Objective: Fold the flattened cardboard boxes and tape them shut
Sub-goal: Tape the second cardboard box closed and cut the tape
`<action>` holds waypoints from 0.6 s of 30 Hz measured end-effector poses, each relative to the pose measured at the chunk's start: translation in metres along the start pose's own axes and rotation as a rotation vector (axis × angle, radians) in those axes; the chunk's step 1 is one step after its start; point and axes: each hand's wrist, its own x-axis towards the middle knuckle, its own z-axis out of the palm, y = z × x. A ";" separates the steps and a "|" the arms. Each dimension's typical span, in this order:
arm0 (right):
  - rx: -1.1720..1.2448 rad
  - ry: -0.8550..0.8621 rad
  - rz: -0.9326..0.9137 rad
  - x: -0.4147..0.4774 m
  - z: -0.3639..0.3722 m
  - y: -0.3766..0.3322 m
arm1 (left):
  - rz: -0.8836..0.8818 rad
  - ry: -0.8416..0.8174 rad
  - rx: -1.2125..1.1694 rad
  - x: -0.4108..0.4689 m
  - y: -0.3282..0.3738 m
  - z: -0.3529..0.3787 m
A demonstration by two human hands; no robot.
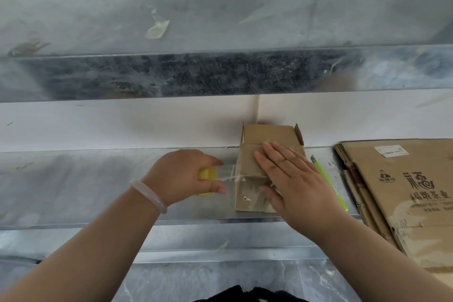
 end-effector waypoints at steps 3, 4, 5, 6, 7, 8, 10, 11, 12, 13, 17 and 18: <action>0.003 -0.015 0.009 0.000 0.000 0.000 | 0.047 0.197 -0.253 -0.009 -0.003 0.003; 0.001 -0.025 0.010 0.000 0.001 0.000 | 0.060 0.255 -0.292 -0.010 -0.005 0.006; -0.001 -0.029 0.009 -0.001 0.001 0.001 | 0.067 0.299 -0.321 -0.012 -0.006 0.009; -0.006 -0.029 0.005 -0.001 0.002 0.001 | 0.067 0.328 -0.344 -0.013 -0.006 0.012; -0.011 -0.025 0.001 -0.002 0.002 0.001 | 0.063 0.340 -0.357 -0.014 -0.005 0.014; -0.013 -0.024 0.000 -0.002 0.003 0.001 | 0.063 0.338 -0.353 -0.014 -0.004 0.017; -0.014 -0.006 -0.003 -0.002 0.003 0.001 | 0.081 0.308 -0.299 -0.012 0.001 0.020; -0.009 0.018 -0.016 -0.001 0.003 0.001 | 0.100 0.301 -0.261 -0.010 0.005 0.022; 0.013 0.052 -0.036 -0.002 0.003 0.002 | 0.123 0.307 -0.227 -0.008 0.009 0.023; 0.063 0.102 -0.055 -0.005 0.005 0.003 | 0.145 0.323 -0.202 -0.006 0.014 0.024; 0.502 0.375 0.429 -0.027 0.016 0.023 | 0.145 0.347 -0.170 -0.003 0.024 0.026; 0.571 0.349 0.662 -0.031 0.023 0.034 | 0.133 0.339 -0.186 -0.005 0.024 0.027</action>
